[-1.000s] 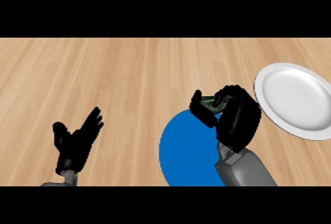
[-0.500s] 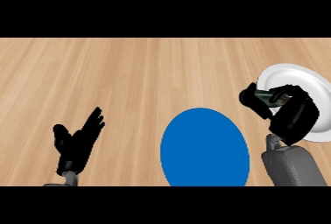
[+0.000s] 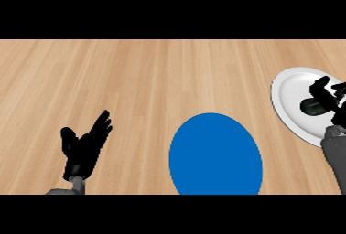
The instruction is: Pick the eggplant from the plate and place it in the plate
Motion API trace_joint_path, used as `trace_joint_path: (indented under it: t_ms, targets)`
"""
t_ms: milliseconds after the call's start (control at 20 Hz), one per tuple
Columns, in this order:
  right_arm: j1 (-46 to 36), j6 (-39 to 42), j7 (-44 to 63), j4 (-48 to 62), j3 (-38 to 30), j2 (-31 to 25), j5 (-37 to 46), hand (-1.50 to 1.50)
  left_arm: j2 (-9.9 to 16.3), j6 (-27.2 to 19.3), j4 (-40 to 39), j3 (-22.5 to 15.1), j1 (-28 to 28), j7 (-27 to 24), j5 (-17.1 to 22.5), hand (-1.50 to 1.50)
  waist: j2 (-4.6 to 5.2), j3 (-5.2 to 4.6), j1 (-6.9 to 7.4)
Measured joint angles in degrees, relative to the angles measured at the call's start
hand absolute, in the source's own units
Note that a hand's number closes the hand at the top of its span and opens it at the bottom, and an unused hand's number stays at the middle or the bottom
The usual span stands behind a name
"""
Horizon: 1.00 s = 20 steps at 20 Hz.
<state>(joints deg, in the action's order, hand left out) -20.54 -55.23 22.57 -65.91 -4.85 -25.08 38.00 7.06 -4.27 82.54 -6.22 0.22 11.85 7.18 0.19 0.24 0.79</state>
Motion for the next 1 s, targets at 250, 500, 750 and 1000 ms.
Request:
trace_joint_path:
  t_ms: [250, 500, 750, 1000]
  targets:
    - [-3.5, 1.5, -15.1, 10.6, -5.7, -3.3, -12.2, 1.50, -0.8, -0.2, -0.3, -0.2, -0.4, 0.1, -0.5, 0.00, 0.04, 0.06, 0.19]
    - [-6.1, 11.0, -14.1, 23.2, -7.1, -6.7, -14.3, -1.50, -0.4, 0.6, 0.5, -0.4, -0.3, 0.6, -0.4, 0.00, 0.42, 0.01, 1.16]
    - [-10.8, 18.7, -21.3, 34.2, -9.6, -7.6, -17.9, -1.50, -0.2, 1.1, 0.1, -0.1, -1.2, 0.9, -0.2, 0.00, 0.75, 0.11, 1.82]
    - [-12.8, 21.4, -34.0, 38.4, -15.2, -6.6, -23.8, -1.50, -0.1, 1.3, 0.2, 0.1, -1.2, 1.3, -0.1, 0.00, 0.84, 0.19, 1.74]
